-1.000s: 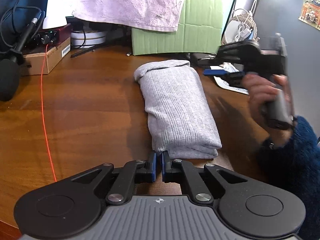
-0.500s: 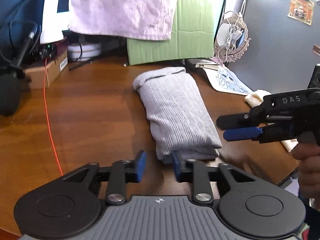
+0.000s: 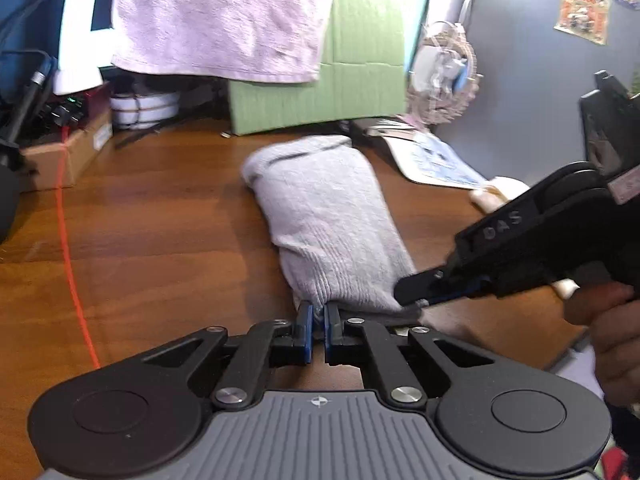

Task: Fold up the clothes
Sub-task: 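Release the grey roll with both tools and pull them back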

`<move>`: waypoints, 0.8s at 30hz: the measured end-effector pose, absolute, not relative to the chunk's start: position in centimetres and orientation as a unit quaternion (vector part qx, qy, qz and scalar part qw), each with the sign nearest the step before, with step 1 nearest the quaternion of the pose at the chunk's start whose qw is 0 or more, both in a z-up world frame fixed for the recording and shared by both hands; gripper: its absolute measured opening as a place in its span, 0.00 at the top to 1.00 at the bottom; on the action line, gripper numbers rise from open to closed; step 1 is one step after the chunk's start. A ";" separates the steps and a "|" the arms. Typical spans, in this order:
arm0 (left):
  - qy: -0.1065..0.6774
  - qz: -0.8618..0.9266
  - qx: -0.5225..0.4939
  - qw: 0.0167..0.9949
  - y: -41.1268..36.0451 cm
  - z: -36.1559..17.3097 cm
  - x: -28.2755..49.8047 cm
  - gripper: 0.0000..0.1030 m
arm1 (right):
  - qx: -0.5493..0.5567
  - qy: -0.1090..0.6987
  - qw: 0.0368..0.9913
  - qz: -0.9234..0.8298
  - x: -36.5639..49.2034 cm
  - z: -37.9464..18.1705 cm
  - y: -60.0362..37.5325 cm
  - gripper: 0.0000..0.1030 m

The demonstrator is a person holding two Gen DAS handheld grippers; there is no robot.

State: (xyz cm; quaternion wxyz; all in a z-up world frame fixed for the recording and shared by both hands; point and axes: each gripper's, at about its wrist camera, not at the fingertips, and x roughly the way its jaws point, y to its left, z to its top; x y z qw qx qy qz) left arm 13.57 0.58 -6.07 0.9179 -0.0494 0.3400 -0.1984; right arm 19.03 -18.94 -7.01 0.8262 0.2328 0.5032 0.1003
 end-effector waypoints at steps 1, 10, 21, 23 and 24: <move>0.348 -0.215 -0.056 0.910 0.4 -6.0 13.4 0.95 | 0.226 0.502 0.829 0.097 18.8 -6.9 -19.2 0.90; 0.340 -0.293 -0.044 0.893 -0.5 -4.7 10.9 0.64 | 0.195 0.478 0.856 0.028 14.2 -6.0 -27.3 0.92; 0.315 -0.244 0.056 0.915 -3.0 -4.5 13.3 0.56 | 0.170 0.431 0.886 -0.012 15.5 -6.1 -33.7 0.89; 0.327 -0.230 0.088 0.912 -3.7 -4.7 14.2 0.52 | 0.177 0.424 0.888 -0.007 15.3 -6.0 -33.9 0.88; 0.331 -0.229 0.094 0.911 -3.8 -4.8 14.6 0.49 | 0.177 0.419 0.891 -0.006 15.1 -6.0 -33.9 0.86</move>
